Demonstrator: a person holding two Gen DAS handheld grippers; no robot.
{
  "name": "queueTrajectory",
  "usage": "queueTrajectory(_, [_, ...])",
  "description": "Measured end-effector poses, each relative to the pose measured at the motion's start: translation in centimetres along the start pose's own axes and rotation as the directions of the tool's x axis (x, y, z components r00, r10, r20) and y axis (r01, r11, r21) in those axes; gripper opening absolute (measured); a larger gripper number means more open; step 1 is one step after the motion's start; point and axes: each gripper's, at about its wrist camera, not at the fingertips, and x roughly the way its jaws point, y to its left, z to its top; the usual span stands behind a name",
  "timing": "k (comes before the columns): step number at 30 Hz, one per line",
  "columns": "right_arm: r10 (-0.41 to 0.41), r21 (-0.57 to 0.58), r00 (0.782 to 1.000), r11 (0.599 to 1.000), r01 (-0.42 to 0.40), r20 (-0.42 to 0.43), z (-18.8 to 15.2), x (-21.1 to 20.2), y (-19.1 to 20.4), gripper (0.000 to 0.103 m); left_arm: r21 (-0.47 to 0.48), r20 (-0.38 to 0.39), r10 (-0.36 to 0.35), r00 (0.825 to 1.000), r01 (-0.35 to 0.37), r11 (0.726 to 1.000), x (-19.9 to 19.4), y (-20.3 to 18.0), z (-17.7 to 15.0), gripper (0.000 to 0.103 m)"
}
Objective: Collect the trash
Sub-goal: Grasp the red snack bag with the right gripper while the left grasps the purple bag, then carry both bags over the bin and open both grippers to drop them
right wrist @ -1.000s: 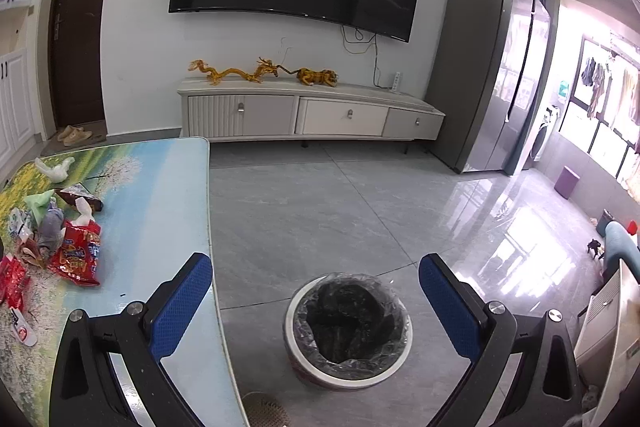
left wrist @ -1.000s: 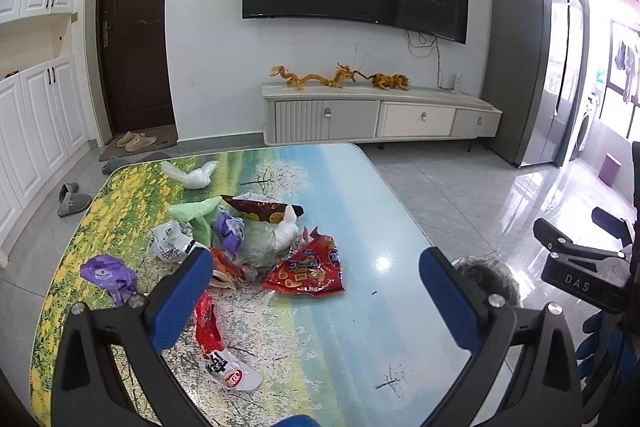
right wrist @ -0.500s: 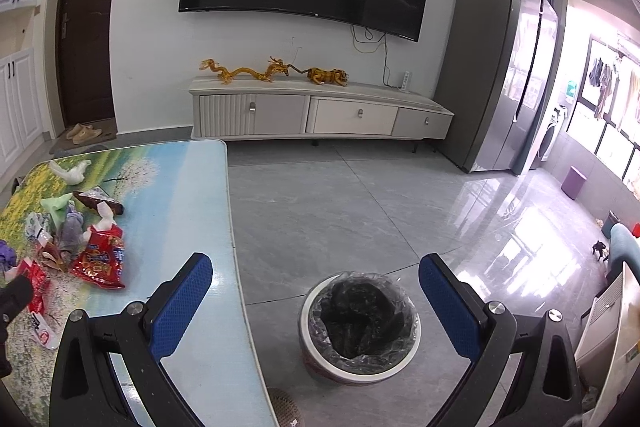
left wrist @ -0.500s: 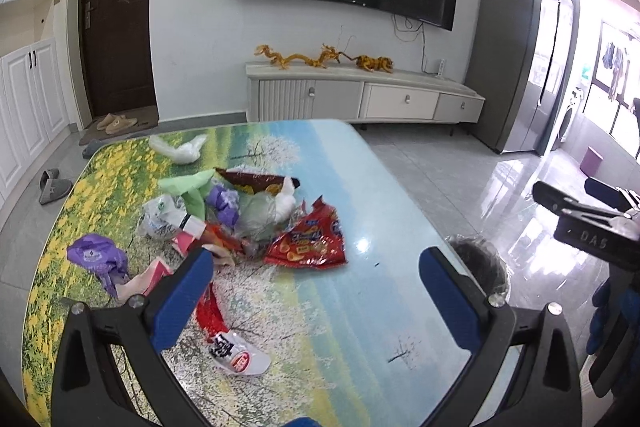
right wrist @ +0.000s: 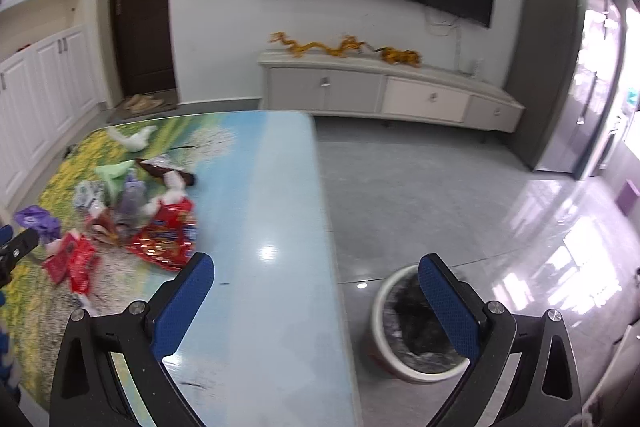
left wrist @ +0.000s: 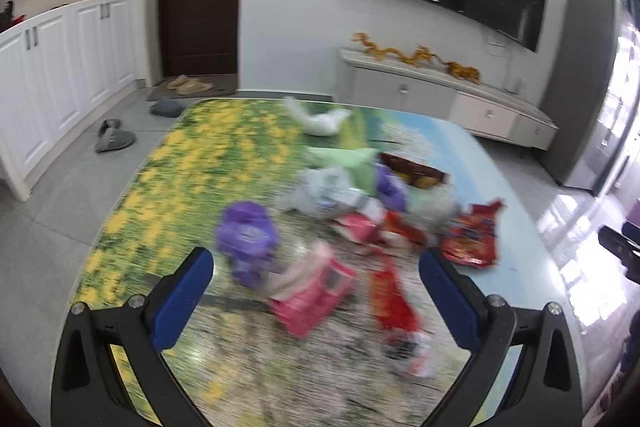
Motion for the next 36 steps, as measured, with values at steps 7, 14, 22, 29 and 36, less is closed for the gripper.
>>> queueTrajectory(7, [0.244,-0.024,0.964,0.968,-0.248,-0.104,1.6,5.7,5.2,0.096,-0.041,-0.064,0.049,0.997,-0.052,0.998,4.1,3.8,0.9,0.098])
queueTrajectory(14, [0.355,-0.01,0.914,0.931,-0.364,-0.197,2.1,11.2,8.1,0.068,-0.087,-0.137,0.023,0.99,-0.035,0.996,6.8,4.9,0.6,0.061])
queueTrajectory(22, [0.465,0.006,0.861,0.881,-0.474,-0.205,1.3,11.5,7.1,0.025,-0.095,-0.103,0.03,0.994,-0.04,0.995,5.1,4.8,1.4,0.036])
queueTrajectory(29, [0.481,0.067,0.872,0.876,-0.477,-0.088,1.3,7.4,1.3,0.023,-0.02,-0.009,-0.067,0.998,0.066,0.998,0.7,-0.8,4.6,0.031])
queueTrajectory(36, [0.305,0.205,0.952,0.931,-0.303,0.021,-0.2,4.6,-11.5,0.023,0.168,-0.098,-0.351,0.931,0.364,0.916,1.4,-17.8,5.7,0.031])
